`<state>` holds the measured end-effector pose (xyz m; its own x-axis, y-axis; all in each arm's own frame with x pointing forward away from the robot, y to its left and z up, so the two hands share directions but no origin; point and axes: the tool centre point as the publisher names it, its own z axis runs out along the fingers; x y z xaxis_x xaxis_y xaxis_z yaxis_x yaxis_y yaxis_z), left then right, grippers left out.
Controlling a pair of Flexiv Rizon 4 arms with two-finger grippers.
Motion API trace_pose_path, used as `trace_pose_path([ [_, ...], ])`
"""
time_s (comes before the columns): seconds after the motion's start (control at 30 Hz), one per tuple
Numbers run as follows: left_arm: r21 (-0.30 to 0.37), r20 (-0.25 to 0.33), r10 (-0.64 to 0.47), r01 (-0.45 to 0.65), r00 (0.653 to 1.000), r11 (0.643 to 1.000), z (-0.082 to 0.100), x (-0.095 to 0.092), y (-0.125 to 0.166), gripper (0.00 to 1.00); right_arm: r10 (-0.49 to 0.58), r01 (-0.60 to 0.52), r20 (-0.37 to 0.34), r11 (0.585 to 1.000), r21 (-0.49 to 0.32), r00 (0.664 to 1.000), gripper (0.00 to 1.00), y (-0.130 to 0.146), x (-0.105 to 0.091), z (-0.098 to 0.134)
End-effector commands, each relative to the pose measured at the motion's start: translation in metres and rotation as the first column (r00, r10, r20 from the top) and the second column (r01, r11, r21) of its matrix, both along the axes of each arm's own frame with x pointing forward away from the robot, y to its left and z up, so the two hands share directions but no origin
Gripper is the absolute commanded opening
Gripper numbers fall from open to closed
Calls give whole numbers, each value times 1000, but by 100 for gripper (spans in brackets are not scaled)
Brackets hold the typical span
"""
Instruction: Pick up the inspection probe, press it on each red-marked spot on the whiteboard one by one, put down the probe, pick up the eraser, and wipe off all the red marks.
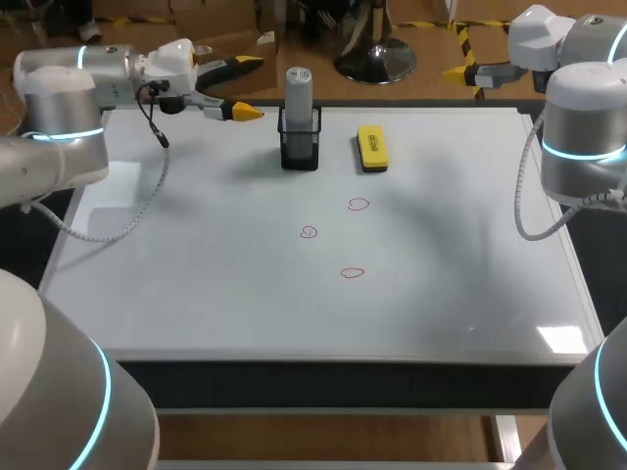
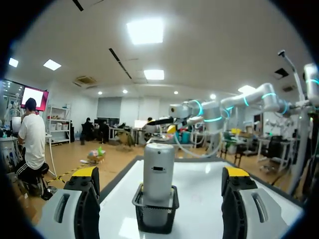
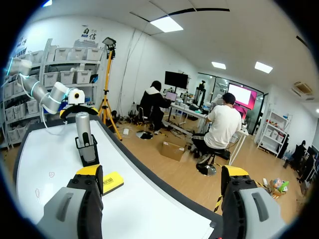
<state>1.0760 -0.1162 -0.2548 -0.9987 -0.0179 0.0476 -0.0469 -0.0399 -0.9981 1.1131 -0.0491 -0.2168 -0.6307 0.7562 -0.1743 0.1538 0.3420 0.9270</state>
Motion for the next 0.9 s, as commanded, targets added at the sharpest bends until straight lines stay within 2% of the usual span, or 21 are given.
trace_pose_path([
  [0.03,9,1,-67,67,998,998,-2,8,-16,100,0,0,0,1000,0,1000,100,0,1,0],
  [0.53,86,0,-41,40,999,995,-16,17,-55,100,0,0,0,1000,0,1000,100,0,1,0],
  [0.9,93,3,-27,27,1000,995,-18,15,-70,100,0,0,0,1000,0,1000,100,0,1,0],
])
